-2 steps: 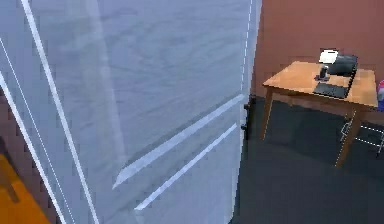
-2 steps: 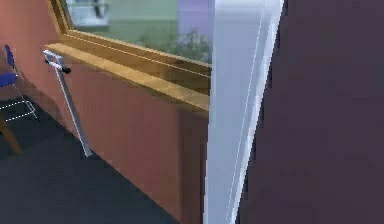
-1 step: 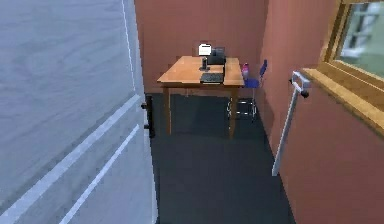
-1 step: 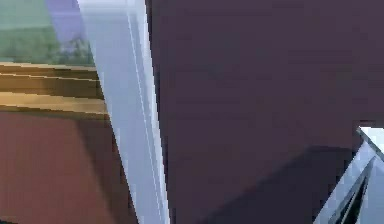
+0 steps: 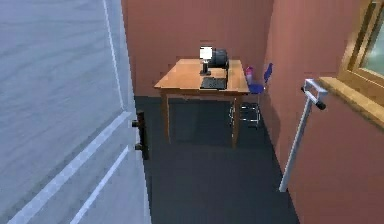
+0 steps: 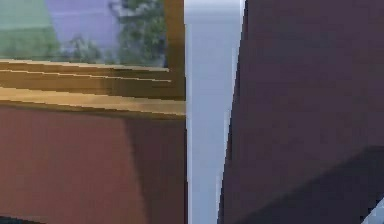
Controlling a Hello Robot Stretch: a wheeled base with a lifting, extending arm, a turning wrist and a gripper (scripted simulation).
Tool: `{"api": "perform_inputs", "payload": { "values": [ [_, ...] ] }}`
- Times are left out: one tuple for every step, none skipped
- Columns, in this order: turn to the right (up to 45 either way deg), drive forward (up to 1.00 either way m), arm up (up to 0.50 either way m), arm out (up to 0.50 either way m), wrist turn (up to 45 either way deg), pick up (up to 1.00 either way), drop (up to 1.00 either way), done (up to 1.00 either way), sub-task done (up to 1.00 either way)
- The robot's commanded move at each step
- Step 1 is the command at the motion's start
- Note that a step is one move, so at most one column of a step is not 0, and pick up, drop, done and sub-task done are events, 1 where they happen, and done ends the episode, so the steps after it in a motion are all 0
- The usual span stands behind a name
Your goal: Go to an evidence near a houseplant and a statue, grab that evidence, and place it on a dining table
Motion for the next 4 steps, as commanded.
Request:
{"api": "perform_inputs", "payload": {
  "values": [
    [15.0, 0.0, 0.0, 0.0, 0.0, 0.0, 0.0, 0.0, 0.0],
    [0.0, 1.0, 0.0, 0.0, 0.0, 0.0, 0.0, 0.0, 0.0],
    [30.0, 0.0, 0.0, 0.0, 0.0, 0.0, 0.0, 0.0, 0.0],
    [0.0, 0.05, 0.0, 0.0, 0.0, 0.0, 0.0, 0.0, 0.0]
  ]
}}
